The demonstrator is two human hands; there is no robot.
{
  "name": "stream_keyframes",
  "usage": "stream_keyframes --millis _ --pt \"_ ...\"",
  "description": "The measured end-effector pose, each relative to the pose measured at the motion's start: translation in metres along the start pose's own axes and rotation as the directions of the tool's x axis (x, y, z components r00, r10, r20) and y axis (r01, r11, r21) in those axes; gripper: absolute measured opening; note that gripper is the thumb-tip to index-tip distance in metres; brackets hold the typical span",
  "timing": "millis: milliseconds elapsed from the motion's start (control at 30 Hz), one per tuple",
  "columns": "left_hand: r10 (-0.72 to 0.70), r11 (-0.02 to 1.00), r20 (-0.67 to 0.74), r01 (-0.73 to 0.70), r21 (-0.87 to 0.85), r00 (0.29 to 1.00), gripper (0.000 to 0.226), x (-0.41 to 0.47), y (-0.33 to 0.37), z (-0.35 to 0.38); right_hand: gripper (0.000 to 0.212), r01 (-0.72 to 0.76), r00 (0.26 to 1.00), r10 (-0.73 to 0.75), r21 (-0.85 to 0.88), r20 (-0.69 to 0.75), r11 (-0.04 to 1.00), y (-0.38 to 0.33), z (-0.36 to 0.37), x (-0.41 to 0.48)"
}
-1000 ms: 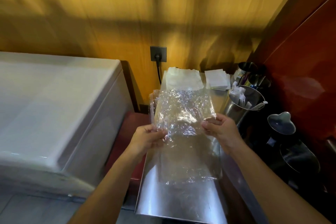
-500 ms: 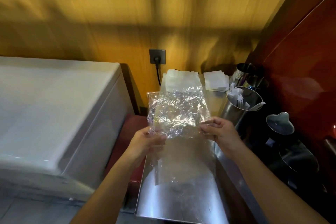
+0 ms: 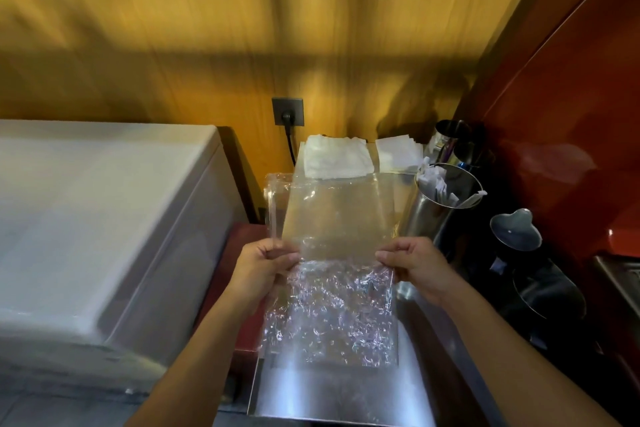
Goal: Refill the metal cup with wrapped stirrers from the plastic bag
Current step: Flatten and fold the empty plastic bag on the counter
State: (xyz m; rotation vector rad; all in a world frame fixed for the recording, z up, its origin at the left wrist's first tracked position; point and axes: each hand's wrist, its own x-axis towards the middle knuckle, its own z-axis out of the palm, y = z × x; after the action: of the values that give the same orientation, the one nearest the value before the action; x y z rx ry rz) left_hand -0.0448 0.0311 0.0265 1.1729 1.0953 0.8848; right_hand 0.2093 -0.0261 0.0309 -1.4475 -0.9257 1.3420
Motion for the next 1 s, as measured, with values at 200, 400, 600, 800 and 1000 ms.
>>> stream_keyframes --millis 200,400,600,800,1000 --pt "-0.007 0.999 0.069 0.010 -0.048 0.998 0.018 0.002 0.004 -0.006 0.014 -0.069 0.997 0.065 0.126 0.042 0.990 0.001 -0.011 -0.002" --pt "0.024 0.995 0.071 -0.017 -0.099 0.997 0.027 0.001 0.001 -0.008 0.020 -0.055 0.994 0.030 0.233 0.108 0.971 0.005 -0.017 -0.005" --pt "0.047 0.999 0.094 -0.046 -0.013 0.995 0.046 -0.004 0.002 -0.012 0.033 -0.020 0.991 -0.001 0.157 0.132 0.987 0.014 -0.018 -0.003" --pt "0.014 0.983 0.142 -0.040 0.177 0.990 0.046 -0.004 -0.003 -0.020 0.043 0.031 0.990 -0.019 -0.082 0.140 0.996 0.015 -0.018 -0.003" --pt "0.114 0.894 0.087 -0.140 0.427 0.990 0.019 -0.005 0.009 -0.004 0.052 0.158 0.956 -0.057 -0.336 0.289 0.928 0.003 -0.007 -0.007"
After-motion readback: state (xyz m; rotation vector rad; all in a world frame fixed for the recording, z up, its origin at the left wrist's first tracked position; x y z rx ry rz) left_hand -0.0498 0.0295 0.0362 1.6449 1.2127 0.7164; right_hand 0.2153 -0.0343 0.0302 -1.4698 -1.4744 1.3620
